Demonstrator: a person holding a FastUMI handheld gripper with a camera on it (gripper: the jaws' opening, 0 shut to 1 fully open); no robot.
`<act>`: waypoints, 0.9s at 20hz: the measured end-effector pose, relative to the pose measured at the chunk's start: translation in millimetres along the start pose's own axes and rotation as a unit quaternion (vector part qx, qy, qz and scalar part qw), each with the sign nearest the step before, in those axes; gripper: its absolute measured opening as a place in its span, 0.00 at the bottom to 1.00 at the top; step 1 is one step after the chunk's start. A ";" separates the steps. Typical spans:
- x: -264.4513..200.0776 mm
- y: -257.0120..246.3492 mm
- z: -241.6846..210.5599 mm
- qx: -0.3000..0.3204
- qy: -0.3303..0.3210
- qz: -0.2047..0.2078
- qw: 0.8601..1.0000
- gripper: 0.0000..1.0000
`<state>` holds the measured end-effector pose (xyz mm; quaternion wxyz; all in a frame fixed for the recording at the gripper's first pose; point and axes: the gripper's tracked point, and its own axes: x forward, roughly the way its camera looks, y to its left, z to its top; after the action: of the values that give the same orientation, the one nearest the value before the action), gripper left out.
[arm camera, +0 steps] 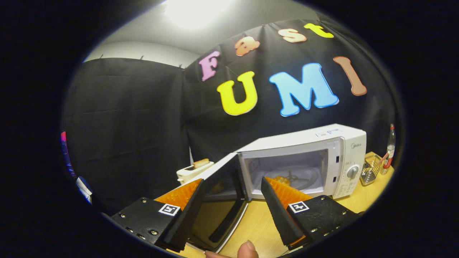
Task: Open the microwave, put the food inside, and close the microwave door.
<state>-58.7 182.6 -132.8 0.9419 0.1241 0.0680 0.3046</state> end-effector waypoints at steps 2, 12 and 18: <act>-27.1 46.0 12.7 0.000 -0.011 0.049 0.999 0.94; -25.1 185.5 -78.4 -0.041 0.044 0.144 0.988 0.95; -1.8 165.0 -128.6 -0.053 0.085 0.102 0.990 0.95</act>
<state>-178.3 335.5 -210.8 0.9019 0.0543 0.1184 0.4118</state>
